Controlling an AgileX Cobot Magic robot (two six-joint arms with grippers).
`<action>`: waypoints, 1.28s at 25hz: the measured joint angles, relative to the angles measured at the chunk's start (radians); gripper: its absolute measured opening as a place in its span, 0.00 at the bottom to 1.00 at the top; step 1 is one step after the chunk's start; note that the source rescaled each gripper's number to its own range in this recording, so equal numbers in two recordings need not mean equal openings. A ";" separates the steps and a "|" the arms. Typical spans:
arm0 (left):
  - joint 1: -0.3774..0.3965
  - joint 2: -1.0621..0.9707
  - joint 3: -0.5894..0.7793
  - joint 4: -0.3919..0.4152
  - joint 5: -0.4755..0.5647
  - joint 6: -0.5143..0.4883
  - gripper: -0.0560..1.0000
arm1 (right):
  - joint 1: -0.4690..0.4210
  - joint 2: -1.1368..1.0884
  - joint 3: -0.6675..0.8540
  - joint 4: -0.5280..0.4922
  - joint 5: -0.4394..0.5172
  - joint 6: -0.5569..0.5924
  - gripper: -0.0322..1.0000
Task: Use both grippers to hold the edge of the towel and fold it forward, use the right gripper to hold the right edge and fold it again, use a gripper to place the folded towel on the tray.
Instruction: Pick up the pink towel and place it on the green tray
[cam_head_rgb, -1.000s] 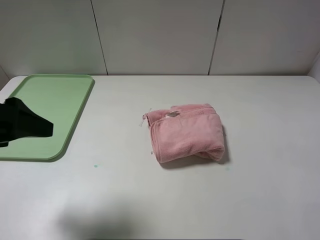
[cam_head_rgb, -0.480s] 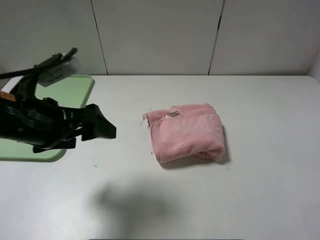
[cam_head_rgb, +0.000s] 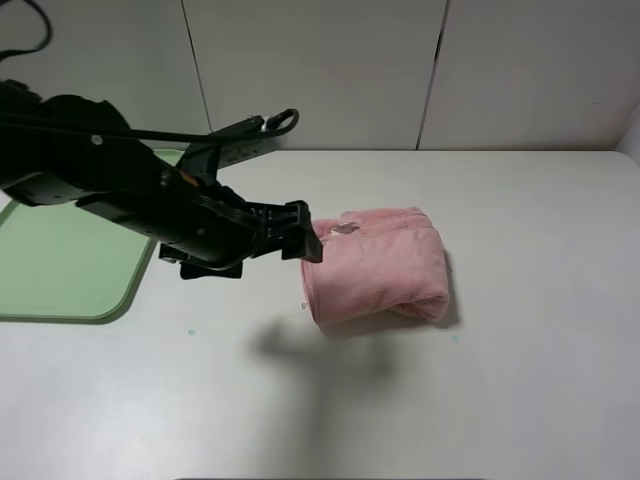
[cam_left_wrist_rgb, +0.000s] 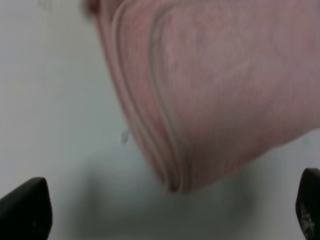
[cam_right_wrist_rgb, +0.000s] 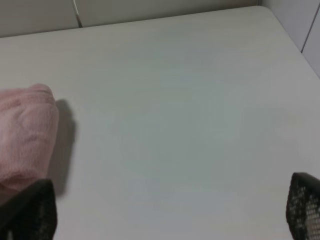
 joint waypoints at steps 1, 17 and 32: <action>0.000 0.030 -0.024 0.000 0.000 0.000 0.98 | 0.000 0.000 0.000 0.000 0.000 0.000 1.00; -0.002 0.350 -0.337 0.007 0.089 0.006 0.98 | 0.000 0.000 0.000 0.000 0.001 0.000 1.00; -0.002 0.528 -0.540 0.119 0.221 0.007 0.98 | 0.000 0.000 0.000 0.000 0.000 0.000 1.00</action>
